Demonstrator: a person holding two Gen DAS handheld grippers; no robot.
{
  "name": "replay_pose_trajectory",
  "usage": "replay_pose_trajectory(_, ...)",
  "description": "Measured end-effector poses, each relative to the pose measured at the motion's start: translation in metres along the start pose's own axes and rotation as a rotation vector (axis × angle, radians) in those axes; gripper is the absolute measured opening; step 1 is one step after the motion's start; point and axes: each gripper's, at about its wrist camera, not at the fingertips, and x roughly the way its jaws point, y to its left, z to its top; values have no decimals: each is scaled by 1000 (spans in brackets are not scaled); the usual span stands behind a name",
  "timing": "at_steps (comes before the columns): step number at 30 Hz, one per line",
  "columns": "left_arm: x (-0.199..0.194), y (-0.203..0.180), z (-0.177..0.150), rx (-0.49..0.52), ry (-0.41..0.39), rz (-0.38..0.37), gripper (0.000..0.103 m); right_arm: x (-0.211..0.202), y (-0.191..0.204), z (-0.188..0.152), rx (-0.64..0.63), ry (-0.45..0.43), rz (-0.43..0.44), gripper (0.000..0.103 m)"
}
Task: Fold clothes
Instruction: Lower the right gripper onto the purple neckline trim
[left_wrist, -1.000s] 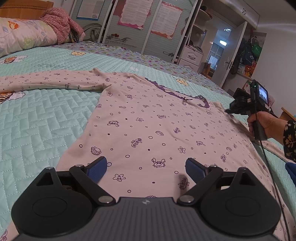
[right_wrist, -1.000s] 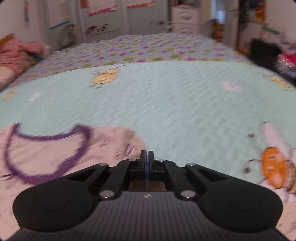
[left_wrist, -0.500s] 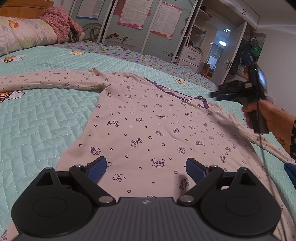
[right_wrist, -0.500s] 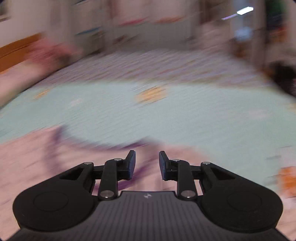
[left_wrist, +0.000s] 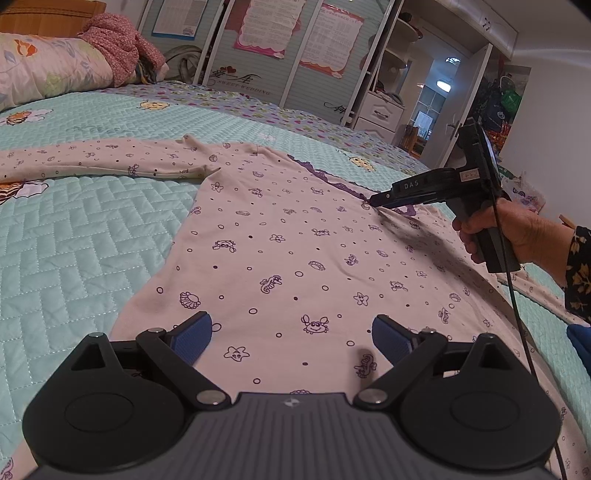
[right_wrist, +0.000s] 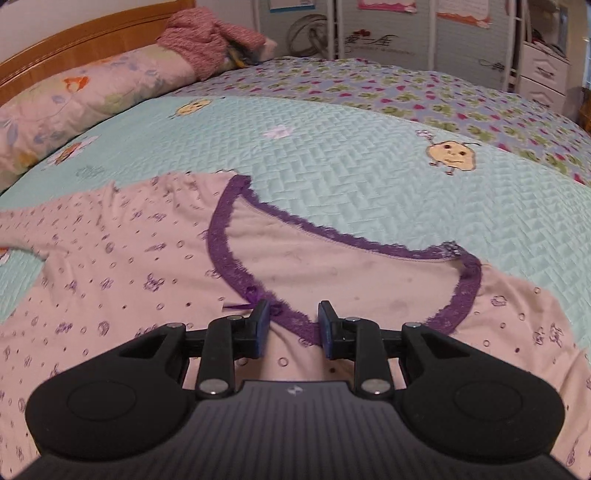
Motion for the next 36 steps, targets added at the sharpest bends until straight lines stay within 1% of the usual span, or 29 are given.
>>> replay_pose_trajectory(5,0,1,0,0,0,0,96,6,8,0,-83,21,0,29)
replay_pose_trajectory(7,0,1,0,0,0,-1,96,7,7,2,-77,28,17,25)
replay_pose_trajectory(8,1,1,0,-1,0,-1,96,7,6,3,-68,31,28,19)
replay_pose_trajectory(9,1,1,0,-2,0,-1,97,7,5,5,-58,34,40,10)
replay_pose_trajectory(11,1,1,0,-2,-1,-2,97,7,2,7,-39,36,60,3)
replay_pose_trajectory(14,0,1,0,-3,-1,-3,96,4,-2,9,-4,20,68,1)
replay_pose_trajectory(17,0,1,0,-3,-1,-3,97,1,-1,10,-4,-8,47,1)
replay_pose_trajectory(20,0,1,0,-3,-1,-3,96,-1,-1,11,-2,-22,48,1)
replay_pose_trajectory(23,1,1,0,-3,-1,-3,97,2,-3,11,-7,-19,11,3)
replay_pose_trajectory(24,1,1,0,-3,-1,-3,97,5,-4,11,-9,-4,4,9)
replay_pose_trajectory(25,1,1,0,-3,-1,-3,97,7,-5,11,-1,12,3,17)
replay_pose_trajectory(26,1,1,0,-4,-1,-3,97,9,-8,10,12,22,5,21)
replay_pose_trajectory(28,1,1,0,-4,-1,-3,97,7,-14,9,55,17,14,21)
replay_pose_trajectory(29,1,1,0,-4,-1,-3,97,5,-15,9,59,3,0,21)
replay_pose_trajectory(31,1,1,0,-4,-1,-3,97,2,-17,8,56,-7,-46,21)
replay_pose_trajectory(33,1,1,0,-4,-1,-3,97,4,-19,6,38,7,-98,21)
replay_pose_trajectory(34,1,1,0,-4,-1,-3,97,4,-20,6,34,11,-108,21)
replay_pose_trajectory(36,1,1,0,-3,-2,-2,97,0,-20,4,50,-13,-94,21)
